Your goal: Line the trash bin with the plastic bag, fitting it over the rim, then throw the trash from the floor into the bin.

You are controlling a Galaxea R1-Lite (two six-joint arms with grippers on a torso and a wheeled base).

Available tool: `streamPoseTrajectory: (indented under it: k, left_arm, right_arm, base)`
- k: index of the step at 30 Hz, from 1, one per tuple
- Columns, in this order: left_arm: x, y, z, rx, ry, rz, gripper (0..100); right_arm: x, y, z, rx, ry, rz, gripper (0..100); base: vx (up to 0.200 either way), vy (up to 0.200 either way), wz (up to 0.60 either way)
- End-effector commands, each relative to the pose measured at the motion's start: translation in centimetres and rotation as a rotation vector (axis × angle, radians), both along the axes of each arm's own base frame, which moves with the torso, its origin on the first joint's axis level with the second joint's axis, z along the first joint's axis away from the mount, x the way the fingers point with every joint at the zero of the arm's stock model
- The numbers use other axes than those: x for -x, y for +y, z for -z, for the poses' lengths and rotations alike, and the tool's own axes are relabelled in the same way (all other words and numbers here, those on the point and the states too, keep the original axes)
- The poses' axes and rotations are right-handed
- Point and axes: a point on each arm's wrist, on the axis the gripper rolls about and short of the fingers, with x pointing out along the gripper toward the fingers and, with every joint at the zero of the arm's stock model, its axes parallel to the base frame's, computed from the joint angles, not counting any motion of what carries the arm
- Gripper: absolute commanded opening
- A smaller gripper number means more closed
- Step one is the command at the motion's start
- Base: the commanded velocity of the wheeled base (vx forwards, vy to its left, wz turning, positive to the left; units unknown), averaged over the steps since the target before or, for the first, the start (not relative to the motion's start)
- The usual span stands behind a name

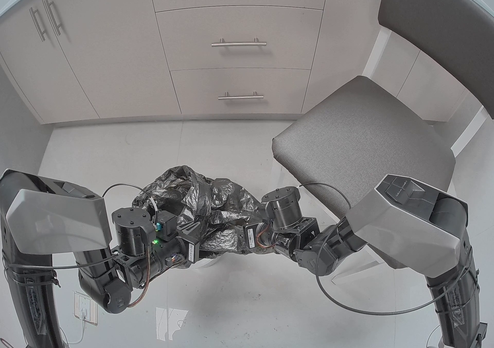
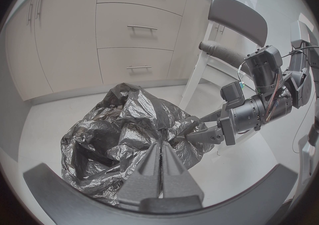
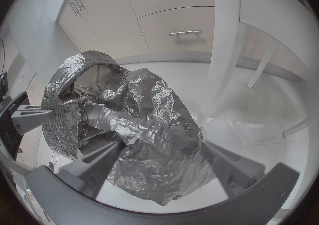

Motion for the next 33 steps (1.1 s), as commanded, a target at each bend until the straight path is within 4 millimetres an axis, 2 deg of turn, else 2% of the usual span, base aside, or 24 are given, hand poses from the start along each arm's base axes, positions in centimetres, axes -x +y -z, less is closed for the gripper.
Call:
streamPoseTrajectory:
  k: [1,11,20,21,25,27,30,33]
  left_arm:
    - [0.0,0.0,0.0,0.0,0.0,-0.001,0]
    - [0.0,0.0,0.1,-0.002,0.001,0.0,0]
    - [0.0,0.0,0.0,0.0,-0.002,0.0,0]
    - [-0.1,0.1,-0.1,0.004,-0.007,-0.002,0]
    - [-0.1,0.6,-1.1,0.014,-0.029,-0.017,0]
    - [-0.1,0.8,-1.3,0.017,-0.036,-0.022,0]
    - [-0.4,2.1,-2.0,0.023,-0.05,-0.064,0]
    - [-0.5,2.4,-2.1,0.025,-0.053,-0.07,0]
  right_arm:
    - [0.0,0.1,0.6,0.007,0.009,-0.003,0]
    - [0.4,0.5,0.3,0.003,0.006,-0.018,0]
    - [1.6,2.2,-1.7,-0.02,-0.022,-0.064,0]
    - [1.9,3.1,-2.6,-0.023,-0.025,-0.083,0]
    - [1.5,4.9,-4.0,-0.014,-0.016,-0.104,0]
    - [1.3,5.4,-4.1,-0.012,-0.014,-0.109,0]
    - [1.0,6.8,-4.1,-0.012,-0.01,-0.124,0]
    - [0.9,7.1,-4.1,-0.011,-0.009,-0.128,0]
  base:
    - [0.0,0.0,0.0]
    - [0.0,0.0,0.0]
    - [0.0,0.0,0.0]
    - [0.0,0.0,0.0]
    - [0.0,0.0,0.0]
    - [0.0,0.0,0.0]
    - [0.0,0.0,0.0]
    - [0.0,0.0,0.0]
